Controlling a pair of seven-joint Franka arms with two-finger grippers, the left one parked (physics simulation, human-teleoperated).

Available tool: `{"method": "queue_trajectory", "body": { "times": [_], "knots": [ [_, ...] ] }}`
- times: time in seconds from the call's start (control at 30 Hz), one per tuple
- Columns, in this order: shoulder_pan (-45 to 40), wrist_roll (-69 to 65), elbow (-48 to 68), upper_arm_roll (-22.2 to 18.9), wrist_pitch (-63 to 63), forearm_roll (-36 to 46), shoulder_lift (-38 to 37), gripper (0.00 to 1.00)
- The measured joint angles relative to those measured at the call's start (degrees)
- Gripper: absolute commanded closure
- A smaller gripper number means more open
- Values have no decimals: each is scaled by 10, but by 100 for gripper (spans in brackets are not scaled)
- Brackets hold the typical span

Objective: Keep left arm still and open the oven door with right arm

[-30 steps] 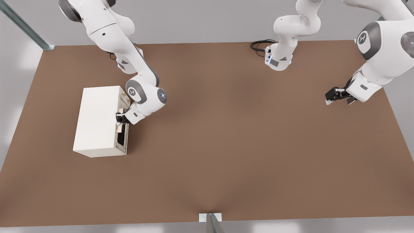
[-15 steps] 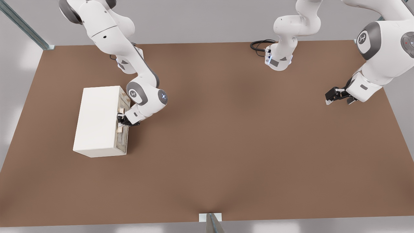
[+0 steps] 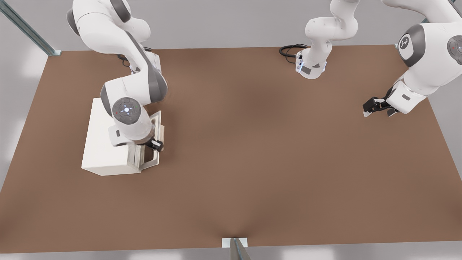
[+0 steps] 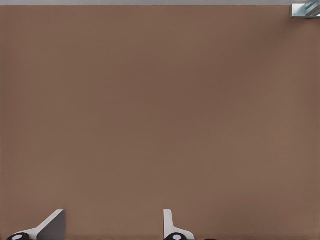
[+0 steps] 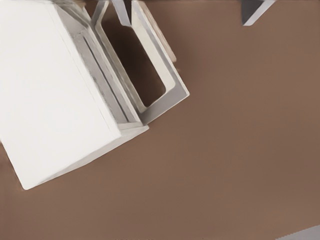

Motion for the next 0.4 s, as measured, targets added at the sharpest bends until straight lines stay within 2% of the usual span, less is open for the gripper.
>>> {"method": "queue_trajectory", "body": {
  "times": [0.07,0.13,0.23,0.4],
  "knots": [
    [-6,-45,-46,-52,14,36,-62,0],
    [-33,-87,-9,-71,9,55,-70,0],
    [-62,-142,24,-74,-11,65,-71,0],
    [-59,-216,59,-77,-30,66,-53,0]
  ]
}}
